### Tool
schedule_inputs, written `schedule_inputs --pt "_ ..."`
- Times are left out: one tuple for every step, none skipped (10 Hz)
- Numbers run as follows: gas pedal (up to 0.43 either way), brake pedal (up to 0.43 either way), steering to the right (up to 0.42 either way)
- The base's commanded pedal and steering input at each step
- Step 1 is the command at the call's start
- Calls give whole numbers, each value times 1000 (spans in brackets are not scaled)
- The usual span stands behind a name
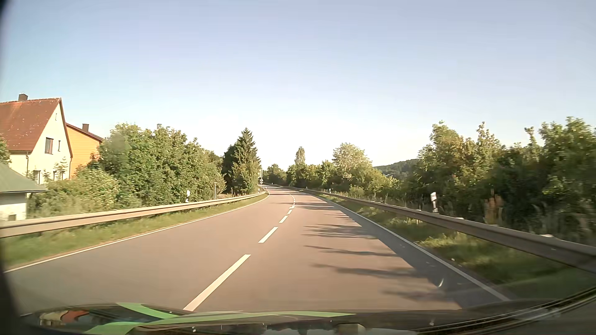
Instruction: Follow the waypoints while adhering to traffic rules and regulations
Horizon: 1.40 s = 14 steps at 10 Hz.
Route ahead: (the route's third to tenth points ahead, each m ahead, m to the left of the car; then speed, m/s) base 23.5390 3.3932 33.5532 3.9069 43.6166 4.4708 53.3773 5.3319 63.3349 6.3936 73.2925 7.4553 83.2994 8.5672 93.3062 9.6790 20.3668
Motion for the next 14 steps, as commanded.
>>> schedule_inputs --pt "248 0 -9" --pt "240 0 -8" --pt "220 0 -8" --pt "220 0 -8" --pt "220 0 -8" --pt "220 0 -8" --pt "228 0 -8" --pt "228 0 -8" --pt "228 0 -8" --pt "220 0 -8" --pt "220 0 -8" --pt "220 0 -8" --pt "228 0 -8" --pt "240 0 -8"
